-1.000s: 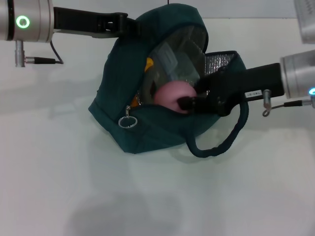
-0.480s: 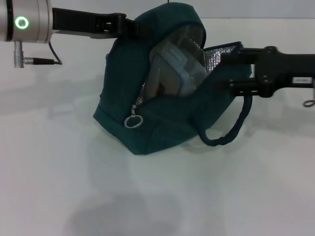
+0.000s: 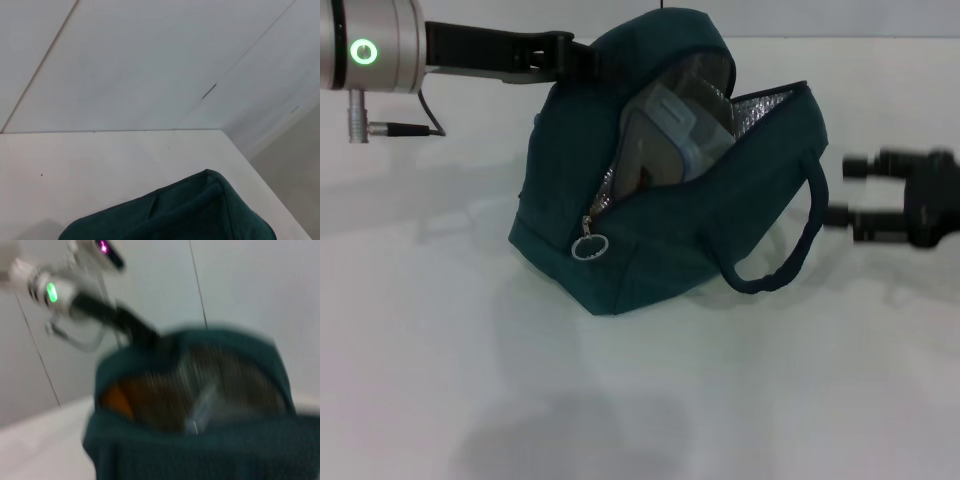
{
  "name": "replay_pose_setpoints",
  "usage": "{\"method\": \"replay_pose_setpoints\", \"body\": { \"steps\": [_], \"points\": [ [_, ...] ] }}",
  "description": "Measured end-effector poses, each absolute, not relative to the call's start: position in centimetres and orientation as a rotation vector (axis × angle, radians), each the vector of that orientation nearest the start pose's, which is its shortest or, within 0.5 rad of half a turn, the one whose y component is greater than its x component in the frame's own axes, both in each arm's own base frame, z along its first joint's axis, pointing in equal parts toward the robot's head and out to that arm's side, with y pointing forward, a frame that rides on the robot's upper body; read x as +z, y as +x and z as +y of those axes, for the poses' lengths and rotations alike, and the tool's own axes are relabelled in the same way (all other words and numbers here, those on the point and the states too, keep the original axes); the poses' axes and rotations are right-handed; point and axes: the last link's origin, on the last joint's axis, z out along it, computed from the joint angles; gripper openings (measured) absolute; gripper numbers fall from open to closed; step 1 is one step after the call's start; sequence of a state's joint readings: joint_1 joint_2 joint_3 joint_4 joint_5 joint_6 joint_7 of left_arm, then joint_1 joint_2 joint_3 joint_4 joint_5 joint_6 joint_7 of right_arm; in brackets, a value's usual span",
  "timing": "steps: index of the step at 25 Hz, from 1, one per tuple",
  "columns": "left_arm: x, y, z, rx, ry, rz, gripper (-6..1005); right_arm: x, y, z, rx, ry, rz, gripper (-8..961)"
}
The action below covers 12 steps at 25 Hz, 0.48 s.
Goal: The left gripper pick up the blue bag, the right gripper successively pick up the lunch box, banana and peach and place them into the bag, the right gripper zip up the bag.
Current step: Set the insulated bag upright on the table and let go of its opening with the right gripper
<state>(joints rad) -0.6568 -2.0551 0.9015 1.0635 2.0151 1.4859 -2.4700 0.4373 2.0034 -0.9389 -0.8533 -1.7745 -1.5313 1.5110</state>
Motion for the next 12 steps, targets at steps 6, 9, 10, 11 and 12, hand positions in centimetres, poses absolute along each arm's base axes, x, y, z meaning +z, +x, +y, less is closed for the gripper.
{"method": "replay_pose_setpoints", "body": {
  "steps": [6,9,10,11,12],
  "points": [
    [4.5,-16.7,39.2,-0.639,-2.534,-1.380,77,1.2,26.5,34.4,0.542,-2.699,0.627,755],
    [4.4,-16.7,39.2,-0.640,-2.538,-1.375,77,-0.7,25.4,36.0,0.538,-2.689,0.614,754],
    [4.4,-16.7,39.2,-0.640,-2.539,-1.374,77,-1.5,24.9,36.7,0.542,-2.681,0.606,754],
    [4.3,-16.7,39.2,-0.640,-2.540,-1.374,78,-2.0,24.5,37.3,0.545,-2.667,0.610,754],
    [4.3,-16.6,39.2,-0.640,-2.541,-1.373,78,-2.4,24.2,38.0,0.549,-2.649,0.616,754]
  ]
}}
